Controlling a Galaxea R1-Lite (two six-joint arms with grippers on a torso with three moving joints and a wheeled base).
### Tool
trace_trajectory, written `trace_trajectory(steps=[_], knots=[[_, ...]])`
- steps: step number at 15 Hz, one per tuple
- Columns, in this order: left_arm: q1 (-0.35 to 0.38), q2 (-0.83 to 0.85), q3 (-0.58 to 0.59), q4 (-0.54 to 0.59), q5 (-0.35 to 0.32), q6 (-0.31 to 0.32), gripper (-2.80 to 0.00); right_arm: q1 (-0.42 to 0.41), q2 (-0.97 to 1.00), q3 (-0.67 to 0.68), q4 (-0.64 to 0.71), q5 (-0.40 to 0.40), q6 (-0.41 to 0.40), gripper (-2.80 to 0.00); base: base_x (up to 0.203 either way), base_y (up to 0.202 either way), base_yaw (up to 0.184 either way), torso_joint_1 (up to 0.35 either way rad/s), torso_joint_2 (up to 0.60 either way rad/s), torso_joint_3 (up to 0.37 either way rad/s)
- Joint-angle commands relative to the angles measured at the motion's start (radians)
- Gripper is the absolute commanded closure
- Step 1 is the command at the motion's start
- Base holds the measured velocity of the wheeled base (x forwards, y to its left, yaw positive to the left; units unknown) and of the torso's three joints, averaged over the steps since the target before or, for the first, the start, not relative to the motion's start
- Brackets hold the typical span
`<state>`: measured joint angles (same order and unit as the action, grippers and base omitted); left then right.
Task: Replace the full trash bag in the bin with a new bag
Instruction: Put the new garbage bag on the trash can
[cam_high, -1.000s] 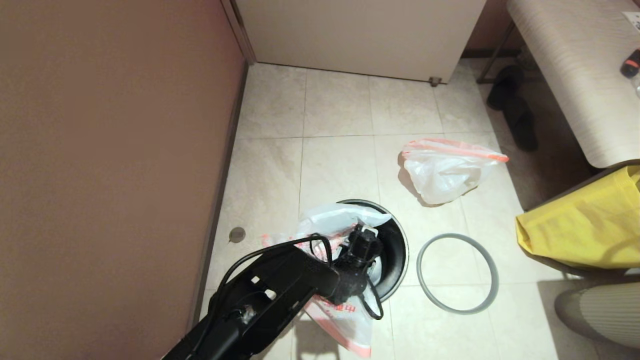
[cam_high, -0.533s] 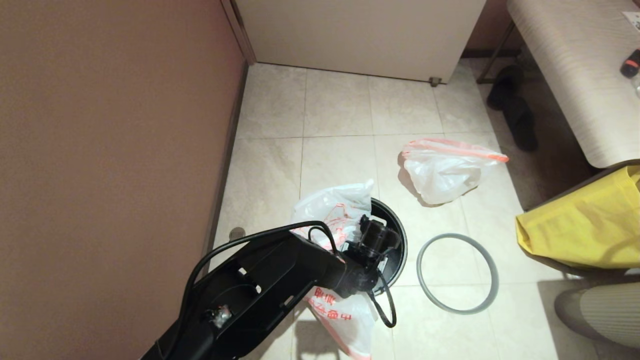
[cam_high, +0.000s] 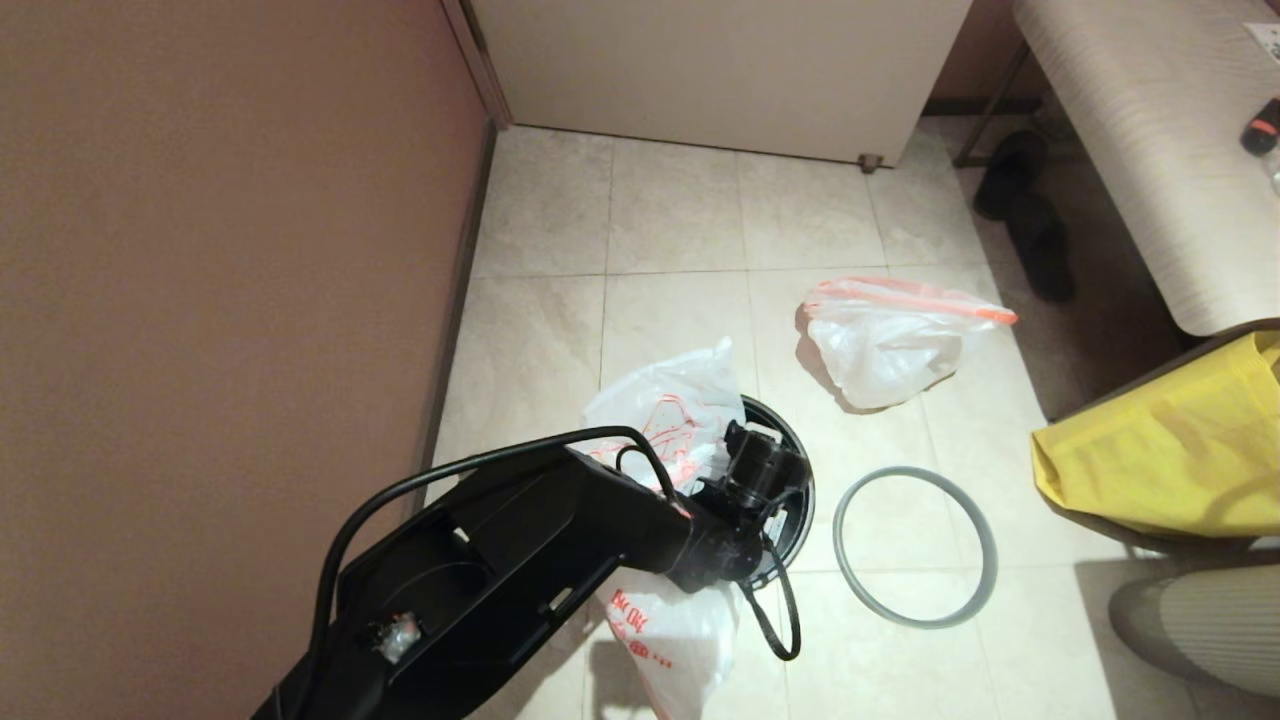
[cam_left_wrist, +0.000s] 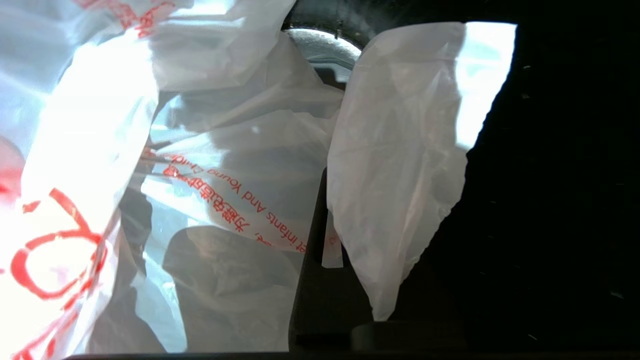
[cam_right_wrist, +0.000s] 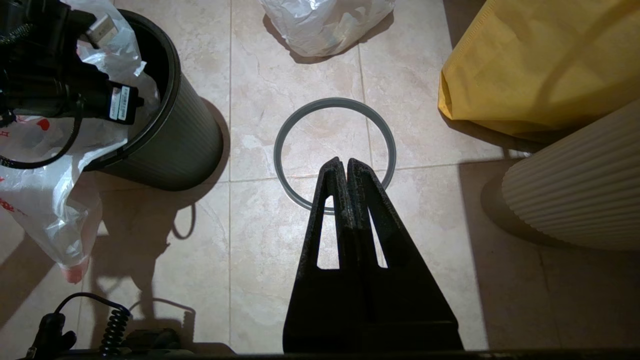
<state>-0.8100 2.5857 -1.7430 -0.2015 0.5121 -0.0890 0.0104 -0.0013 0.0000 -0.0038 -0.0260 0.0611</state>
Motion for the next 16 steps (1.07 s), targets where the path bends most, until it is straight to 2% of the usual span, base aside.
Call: trace_trajectory(steps=[1,3,6,9,10,11,12,14,15,16], knots=[[0.004,-0.041,-0.001,0.003,-0.005,-0.022,0.0,0.0,0.001,0.0,-0.001,0.0,0.0,0.0,0.0,0.0,0.0,0.0,0.0,0.0],[0.006,-0.051,-0.008,0.049,-0.013,-0.029,0.0,0.0,0.001,0.0,-0.001,0.0,0.0,0.0,0.0,0.0,0.0,0.0,0.0,0.0],[0.005,-0.067,-0.063,0.188,-0.05,-0.127,0.0,0.0,0.001,0.0,-0.001,0.0,0.0,0.0,0.0,0.0,0.0,0.0,0.0,0.0],[-0.002,-0.087,-0.19,0.482,-0.173,-0.248,0.0,0.001,0.001,0.0,-0.001,0.0,0.0,0.0,0.0,0.0,0.0,0.0,0.0,0.0],[-0.002,-0.088,-0.214,0.531,-0.216,-0.273,0.0,0.0,0.001,0.0,-0.001,0.0,0.0,0.0,0.0,0.0,0.0,0.0,0.0,0.0],[0.0,-0.084,-0.215,0.5,-0.239,-0.284,0.0,0.0,0.001,0.0,-0.001,0.0,0.0,0.0,0.0,0.0,0.0,0.0,0.0,0.0],[0.003,-0.064,-0.215,0.416,-0.246,-0.289,0.0,0.0,0.001,0.0,-0.001,0.0,0.0,0.0,0.0,0.0,0.0,0.0,0.0,0.0],[0.029,-0.004,-0.222,0.351,-0.244,-0.286,0.0,0.0,0.001,0.0,-0.001,0.0,0.0,0.0,0.0,0.0,0.0,0.0,0.0,0.0],[0.047,0.033,-0.223,0.299,-0.238,-0.272,0.0,0.001,0.001,0.0,-0.001,0.0,0.0,0.0,0.0,0.0,0.0,0.0,0.0,0.0],[0.07,0.083,-0.223,0.247,-0.212,-0.229,0.0,0.0,0.001,0.0,-0.001,0.0,0.0,0.0,0.0,0.0,0.0,0.0,0.0,0.0]])
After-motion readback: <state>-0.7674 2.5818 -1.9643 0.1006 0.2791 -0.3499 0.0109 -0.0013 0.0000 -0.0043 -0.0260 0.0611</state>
